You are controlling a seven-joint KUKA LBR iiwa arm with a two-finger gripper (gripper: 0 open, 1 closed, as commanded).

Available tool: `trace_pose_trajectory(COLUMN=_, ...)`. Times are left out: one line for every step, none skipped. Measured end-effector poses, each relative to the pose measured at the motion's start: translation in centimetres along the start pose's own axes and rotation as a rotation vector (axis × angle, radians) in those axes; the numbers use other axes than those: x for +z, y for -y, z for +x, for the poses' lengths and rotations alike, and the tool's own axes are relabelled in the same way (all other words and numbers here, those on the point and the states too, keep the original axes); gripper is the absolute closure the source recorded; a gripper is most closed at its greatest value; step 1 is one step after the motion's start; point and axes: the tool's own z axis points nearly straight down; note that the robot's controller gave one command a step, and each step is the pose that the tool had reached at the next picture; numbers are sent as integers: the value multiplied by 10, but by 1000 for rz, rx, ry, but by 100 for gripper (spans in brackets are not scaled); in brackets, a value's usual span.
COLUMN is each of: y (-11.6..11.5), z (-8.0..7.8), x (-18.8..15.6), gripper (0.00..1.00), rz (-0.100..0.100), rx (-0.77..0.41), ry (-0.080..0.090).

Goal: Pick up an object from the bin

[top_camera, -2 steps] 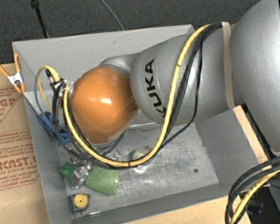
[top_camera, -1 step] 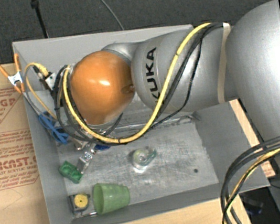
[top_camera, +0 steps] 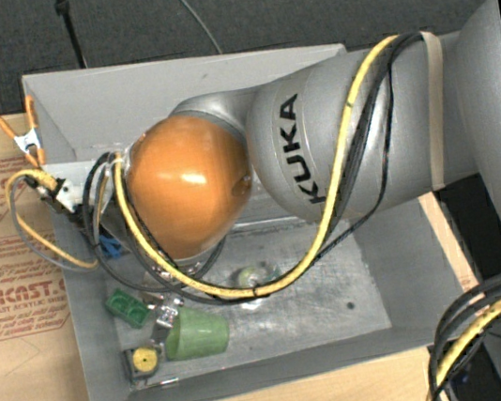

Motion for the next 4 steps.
trace_pose_trajectory(y=-23, z=-19, x=77, gripper=0, rz=-5, rx=-429, ry=5)
trace_pose_trajectory(y=-13, z=-27, x=87, gripper=0, rz=-2, rx=-426, ry=-1)
trace_pose_trajectory(y=-15, z=-28, x=77, gripper=0, rz=-2, rx=-426, ry=0)
trace_pose_trajectory(y=-14, z=-27, x=75, gripper=100, rz=1, rx=-426, ry=-3)
